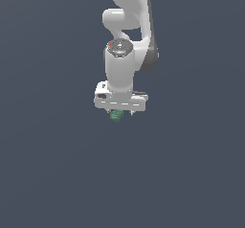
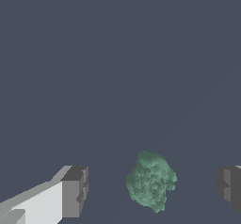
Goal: Pick up the object and move it to a goal position.
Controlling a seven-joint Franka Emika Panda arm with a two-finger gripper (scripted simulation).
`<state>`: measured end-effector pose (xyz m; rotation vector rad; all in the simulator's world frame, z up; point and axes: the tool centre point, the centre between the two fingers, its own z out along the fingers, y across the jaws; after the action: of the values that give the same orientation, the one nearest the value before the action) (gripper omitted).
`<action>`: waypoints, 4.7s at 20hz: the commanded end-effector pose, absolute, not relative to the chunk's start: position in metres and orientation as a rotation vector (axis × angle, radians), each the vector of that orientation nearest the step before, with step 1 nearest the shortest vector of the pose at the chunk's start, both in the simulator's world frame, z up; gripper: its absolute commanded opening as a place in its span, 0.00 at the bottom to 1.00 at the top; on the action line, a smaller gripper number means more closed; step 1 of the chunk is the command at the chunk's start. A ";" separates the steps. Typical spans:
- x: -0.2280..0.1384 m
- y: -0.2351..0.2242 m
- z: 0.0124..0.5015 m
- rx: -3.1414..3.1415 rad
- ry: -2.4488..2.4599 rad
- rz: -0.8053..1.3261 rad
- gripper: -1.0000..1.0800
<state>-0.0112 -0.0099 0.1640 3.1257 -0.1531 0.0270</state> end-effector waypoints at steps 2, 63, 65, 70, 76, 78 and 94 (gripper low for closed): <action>-0.021 -0.013 0.152 3.122 -0.268 0.022 0.96; -0.074 -0.017 0.058 3.009 -0.903 0.001 0.00; -0.068 -0.008 0.065 3.009 -0.903 0.002 0.00; -0.047 0.019 0.088 3.008 -0.903 0.002 0.00; -0.016 0.060 0.121 3.008 -0.903 0.002 0.00; -0.005 0.073 0.132 3.008 -0.903 0.002 0.00; 0.035 0.121 0.170 3.009 -0.902 0.000 0.00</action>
<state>0.0333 0.1194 0.1687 3.0095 -0.9016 0.0005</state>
